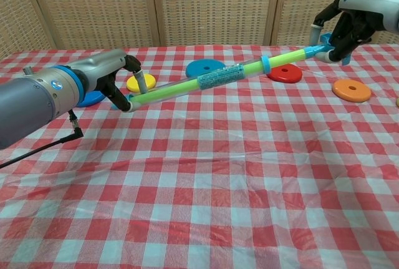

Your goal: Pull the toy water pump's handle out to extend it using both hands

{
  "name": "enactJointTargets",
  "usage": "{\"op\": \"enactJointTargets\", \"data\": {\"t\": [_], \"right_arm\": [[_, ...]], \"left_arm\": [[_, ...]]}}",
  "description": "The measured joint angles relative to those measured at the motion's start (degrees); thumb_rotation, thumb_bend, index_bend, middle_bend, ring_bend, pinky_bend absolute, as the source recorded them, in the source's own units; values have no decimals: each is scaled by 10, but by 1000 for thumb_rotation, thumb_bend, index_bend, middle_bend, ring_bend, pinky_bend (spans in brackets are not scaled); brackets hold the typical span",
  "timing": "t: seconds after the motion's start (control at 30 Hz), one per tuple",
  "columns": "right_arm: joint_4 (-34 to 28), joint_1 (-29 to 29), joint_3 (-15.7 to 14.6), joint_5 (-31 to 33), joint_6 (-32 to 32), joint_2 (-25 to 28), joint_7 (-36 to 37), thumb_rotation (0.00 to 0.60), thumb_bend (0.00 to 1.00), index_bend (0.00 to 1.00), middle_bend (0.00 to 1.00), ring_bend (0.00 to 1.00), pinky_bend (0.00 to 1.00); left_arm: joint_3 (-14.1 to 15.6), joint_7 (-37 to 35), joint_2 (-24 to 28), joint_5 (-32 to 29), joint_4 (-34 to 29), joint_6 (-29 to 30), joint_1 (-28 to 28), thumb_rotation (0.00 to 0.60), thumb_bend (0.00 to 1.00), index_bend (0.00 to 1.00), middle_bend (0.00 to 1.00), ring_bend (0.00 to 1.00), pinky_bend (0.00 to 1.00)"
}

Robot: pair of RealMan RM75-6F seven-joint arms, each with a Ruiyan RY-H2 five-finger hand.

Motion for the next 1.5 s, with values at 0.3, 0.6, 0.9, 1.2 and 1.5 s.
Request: {"op": "enactJointTargets", "data": {"t": [0.3,0.6,0.9,1.2,1.5], "right_arm": [[8,-2,-2,-1,0,4,6,600,631,836,1000,941,521],[31,-10,-8,-5,5,7,10,600,631,837,1000,941,522],[37,-18,-6,1,11,17,12,600,629,837,1000,941,521],[51,-28,-3,11,8,27,21,600,628,836,1000,941,521],[65,-36,1,22,6,29,31,600,628,837,1000,941,521]], "left_arm": [[5,-4,10,11,-12,8,9,600,464,523,0,0,0],[17,-13,43,27,-39,20,33,600,464,527,0,0,0],[29,-24,70,33,-45,22,54,600,463,528,0,0,0],[45,-36,88,46,-44,24,76,600,464,529,0,0,0],[55,-35,95,56,-27,23,88,600,464,534,0,0,0]]}}
